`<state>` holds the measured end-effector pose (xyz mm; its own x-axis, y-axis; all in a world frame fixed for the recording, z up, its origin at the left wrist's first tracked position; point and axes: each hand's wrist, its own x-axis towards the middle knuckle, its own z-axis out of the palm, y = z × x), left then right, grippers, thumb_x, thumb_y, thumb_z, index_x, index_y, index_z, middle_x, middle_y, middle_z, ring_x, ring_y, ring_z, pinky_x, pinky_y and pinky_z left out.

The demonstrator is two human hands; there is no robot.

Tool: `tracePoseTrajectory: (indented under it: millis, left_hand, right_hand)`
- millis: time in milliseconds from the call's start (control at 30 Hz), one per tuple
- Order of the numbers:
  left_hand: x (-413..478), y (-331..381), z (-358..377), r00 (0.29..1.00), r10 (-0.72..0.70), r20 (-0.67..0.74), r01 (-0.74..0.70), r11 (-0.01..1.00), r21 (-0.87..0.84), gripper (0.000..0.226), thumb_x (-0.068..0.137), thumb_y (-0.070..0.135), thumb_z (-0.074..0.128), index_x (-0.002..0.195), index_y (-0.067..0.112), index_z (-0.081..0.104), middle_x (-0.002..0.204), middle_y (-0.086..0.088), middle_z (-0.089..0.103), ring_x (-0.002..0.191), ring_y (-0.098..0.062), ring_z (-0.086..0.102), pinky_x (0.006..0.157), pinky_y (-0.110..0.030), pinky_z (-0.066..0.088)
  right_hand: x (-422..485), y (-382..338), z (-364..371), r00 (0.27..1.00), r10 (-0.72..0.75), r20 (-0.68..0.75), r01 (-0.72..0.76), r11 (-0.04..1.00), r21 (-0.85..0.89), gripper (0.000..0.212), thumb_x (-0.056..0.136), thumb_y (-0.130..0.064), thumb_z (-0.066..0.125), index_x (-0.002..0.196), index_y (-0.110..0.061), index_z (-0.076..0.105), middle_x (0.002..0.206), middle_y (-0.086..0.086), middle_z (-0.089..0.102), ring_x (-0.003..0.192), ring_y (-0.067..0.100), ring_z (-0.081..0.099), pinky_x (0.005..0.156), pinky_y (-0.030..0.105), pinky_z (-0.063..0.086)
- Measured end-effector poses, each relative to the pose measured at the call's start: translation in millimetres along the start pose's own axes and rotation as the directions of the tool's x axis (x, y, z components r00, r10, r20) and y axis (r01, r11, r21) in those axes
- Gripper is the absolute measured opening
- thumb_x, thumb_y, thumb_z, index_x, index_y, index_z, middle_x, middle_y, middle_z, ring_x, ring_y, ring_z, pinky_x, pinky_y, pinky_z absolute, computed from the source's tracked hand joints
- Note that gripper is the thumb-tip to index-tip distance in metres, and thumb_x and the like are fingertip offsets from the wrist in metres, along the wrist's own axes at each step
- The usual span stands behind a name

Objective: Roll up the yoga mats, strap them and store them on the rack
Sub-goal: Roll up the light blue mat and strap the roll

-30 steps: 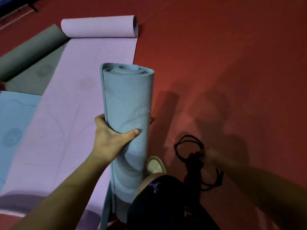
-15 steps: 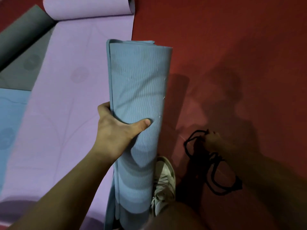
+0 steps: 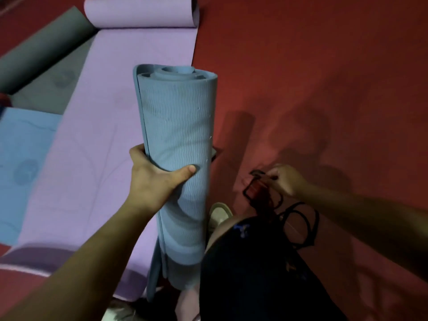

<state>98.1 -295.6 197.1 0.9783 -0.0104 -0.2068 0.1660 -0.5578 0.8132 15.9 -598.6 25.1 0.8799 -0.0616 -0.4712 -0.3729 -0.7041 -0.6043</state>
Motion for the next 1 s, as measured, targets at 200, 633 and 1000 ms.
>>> tracePoseTrajectory:
  millis: [200,633,1000]
  left_hand:
    - [-49.2,-6.7,-37.5,0.999,0.019,-0.038,-0.020,0.999,-0.034,0.103,0.058,0.030,0.096,0.132,0.011,0.028,0.126,0.003,0.044,0.115,-0.015,0.050,0.094,-0.029,0.047]
    - [-174.1,-37.5,-105.0,0.996,0.071,-0.057,-0.080,0.981,-0.177,0.113,0.038,0.055,0.087,0.128,0.029,0.023,0.122,0.018,0.044,0.112,-0.001,0.050,0.084,-0.015,0.042]
    - [-246.9,-70.5,-121.7,0.991,0.037,-0.131,-0.067,0.970,-0.236,0.109,0.043,0.046,0.092,0.127,0.037,0.024,0.126,0.020,0.048,0.118,-0.005,0.052,0.100,-0.035,0.048]
  right_hand:
    - [-47.8,-82.7,-45.4,1.000,-0.026,0.010,0.023,0.965,0.259,0.019,0.088,0.002,0.065,0.093,-0.012,0.077,0.095,0.018,0.073,0.081,0.032,0.068,0.072,0.020,0.046]
    - [-231.1,-319.3,-92.9,0.899,-0.391,-0.197,0.434,0.728,0.531,0.024,0.091,-0.008,0.063,0.096,-0.027,0.076,0.103,0.003,0.076,0.101,0.012,0.067,0.097,0.028,0.047]
    - [-305.4,-432.7,-35.7,0.790,-0.609,0.076,0.589,0.787,0.184,0.057,0.091,-0.001,0.055,0.144,-0.020,0.046,0.125,-0.003,0.061,0.107,0.017,0.066,0.094,0.033,0.051]
